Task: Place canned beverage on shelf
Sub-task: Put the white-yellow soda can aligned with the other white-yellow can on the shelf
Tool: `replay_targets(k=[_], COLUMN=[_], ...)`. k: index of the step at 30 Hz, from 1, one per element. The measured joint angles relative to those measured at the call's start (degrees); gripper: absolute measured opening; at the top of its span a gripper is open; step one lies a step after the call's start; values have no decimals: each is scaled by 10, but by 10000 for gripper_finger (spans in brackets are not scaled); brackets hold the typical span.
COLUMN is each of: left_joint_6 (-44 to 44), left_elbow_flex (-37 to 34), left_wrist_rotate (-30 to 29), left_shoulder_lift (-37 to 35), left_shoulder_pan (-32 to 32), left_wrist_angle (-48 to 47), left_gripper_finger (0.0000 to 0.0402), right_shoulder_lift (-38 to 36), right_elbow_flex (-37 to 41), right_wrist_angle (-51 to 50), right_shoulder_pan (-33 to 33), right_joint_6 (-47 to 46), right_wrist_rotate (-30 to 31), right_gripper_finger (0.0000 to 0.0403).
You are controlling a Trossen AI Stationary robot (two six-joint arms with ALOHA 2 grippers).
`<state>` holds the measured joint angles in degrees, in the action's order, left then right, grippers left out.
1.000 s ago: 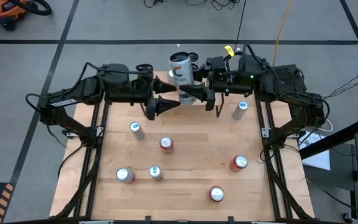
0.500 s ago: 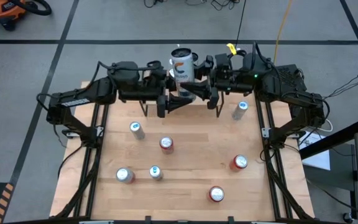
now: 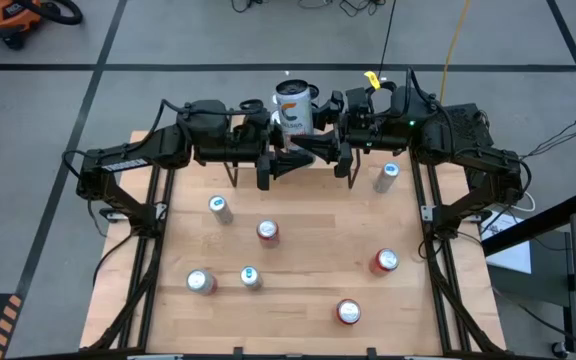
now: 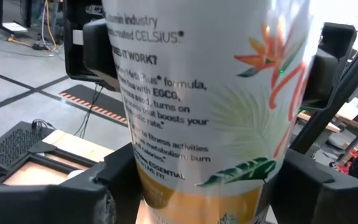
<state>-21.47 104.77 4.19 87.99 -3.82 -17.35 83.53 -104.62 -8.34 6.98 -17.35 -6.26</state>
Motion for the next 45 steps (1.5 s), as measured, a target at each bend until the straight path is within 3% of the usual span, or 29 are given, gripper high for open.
replay_targets(k=[4, 10, 18, 23, 29, 34, 45], left_joint_6=[-1, 18, 119, 175, 177, 178, 177], left_elbow_flex=[0, -1, -1, 0, 0, 0, 0], left_wrist_rotate=[1, -5, -57, -98, -106, -105, -123], left_shoulder_lift=[0, 0, 2, 18, 46, 69, 93], left_shoulder_pan=[-2, -2, -2, -2, -2, -2, -2], left_wrist_angle=[-2, -13, -26, -20, -22, -16, -5], left_gripper_finger=[258, 258, 257, 256, 256, 256, 256], right_shoulder_lift=[0, -7, -44, -64, -64, -60, -59], right_elbow_flex=[0, 0, 0, -1, -2, -30, -71], right_wrist_angle=[-2, -44, -100, -89, -102, -152, -241], right_shoulder_pan=[0, 0, 0, 1, -11, -23, -26], right_joint_6=[-5, -28, -9, 31, 84, 135, 187], right_wrist_rotate=[1, 7, 63, 64, 51, 118, 141], right_gripper_finger=[244, 295, 345, 347, 348, 348, 328])
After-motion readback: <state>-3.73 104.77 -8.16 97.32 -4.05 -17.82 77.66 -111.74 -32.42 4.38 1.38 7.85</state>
